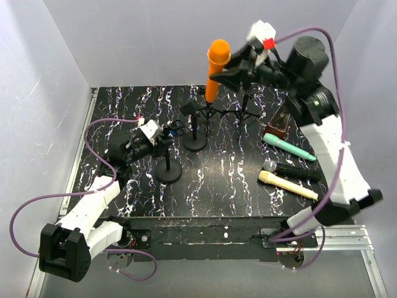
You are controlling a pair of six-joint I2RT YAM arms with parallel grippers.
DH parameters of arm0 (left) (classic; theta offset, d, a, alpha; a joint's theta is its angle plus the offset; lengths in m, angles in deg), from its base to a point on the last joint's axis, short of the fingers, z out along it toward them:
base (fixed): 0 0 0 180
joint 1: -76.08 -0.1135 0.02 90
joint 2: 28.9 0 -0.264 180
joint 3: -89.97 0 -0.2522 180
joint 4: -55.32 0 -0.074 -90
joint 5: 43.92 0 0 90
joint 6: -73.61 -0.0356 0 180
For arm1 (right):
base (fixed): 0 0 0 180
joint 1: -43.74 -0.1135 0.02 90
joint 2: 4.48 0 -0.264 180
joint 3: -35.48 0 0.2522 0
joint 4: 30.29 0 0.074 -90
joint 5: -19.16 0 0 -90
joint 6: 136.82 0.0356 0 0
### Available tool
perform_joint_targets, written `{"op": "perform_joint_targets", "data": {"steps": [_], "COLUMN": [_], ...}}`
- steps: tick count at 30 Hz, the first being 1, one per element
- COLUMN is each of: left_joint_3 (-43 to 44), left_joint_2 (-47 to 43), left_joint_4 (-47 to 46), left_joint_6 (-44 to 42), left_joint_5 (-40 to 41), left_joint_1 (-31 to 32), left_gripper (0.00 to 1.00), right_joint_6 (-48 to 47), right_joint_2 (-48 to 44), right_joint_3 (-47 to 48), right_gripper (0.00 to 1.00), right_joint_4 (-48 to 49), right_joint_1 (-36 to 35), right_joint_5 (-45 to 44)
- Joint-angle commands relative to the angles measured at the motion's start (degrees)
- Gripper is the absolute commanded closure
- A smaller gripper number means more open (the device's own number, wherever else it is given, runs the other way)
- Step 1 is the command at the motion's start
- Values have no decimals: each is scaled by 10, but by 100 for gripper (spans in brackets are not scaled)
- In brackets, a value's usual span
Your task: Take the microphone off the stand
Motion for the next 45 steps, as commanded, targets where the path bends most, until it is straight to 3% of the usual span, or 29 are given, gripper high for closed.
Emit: {"op": "perform_joint_targets", "data": {"steps": [1, 8, 14, 22, 27, 33, 37, 41, 42, 45], "left_joint_3": [9, 18, 43, 81, 101, 128, 166, 199, 210, 254], "left_joint_2": [-1, -9, -1, -15, -31, -23, -17, -19, -20, -19], "left_joint_4": [87, 108, 141, 230, 285, 316, 347, 390, 407, 476], "left_joint_6": [-23, -10, -8, -60, -104, -92, -86, -81, -87, -120], "left_joint_5": [26, 23, 34, 25, 17, 17, 4, 1, 2, 11], "left_joint_1": [0, 0, 1, 1, 1, 0, 2, 0, 1, 1], "left_gripper": [72, 56, 47, 38, 35, 25, 19, 18, 18, 18], "right_joint_6": [-113, -349, -531, -668, -676, -690, -688, -670, -662, -639], "right_joint_2": [-90, -193, -167, -116, -45, 20, 53, 41, 34, 7], "right_joint_3": [-153, -321, -388, -501, -499, -522, -526, -523, -519, -491], "right_gripper": [99, 99, 99, 99, 99, 99, 79, 48, 35, 23], "right_joint_4": [-57, -285, -418, -305, -298, -260, -270, -283, -289, -320], "right_joint_1": [32, 105, 184, 249, 259, 262, 263, 263, 263, 263], "right_joint_5": [9, -45, -161, -305, -334, -371, -386, -363, -354, -326]}}
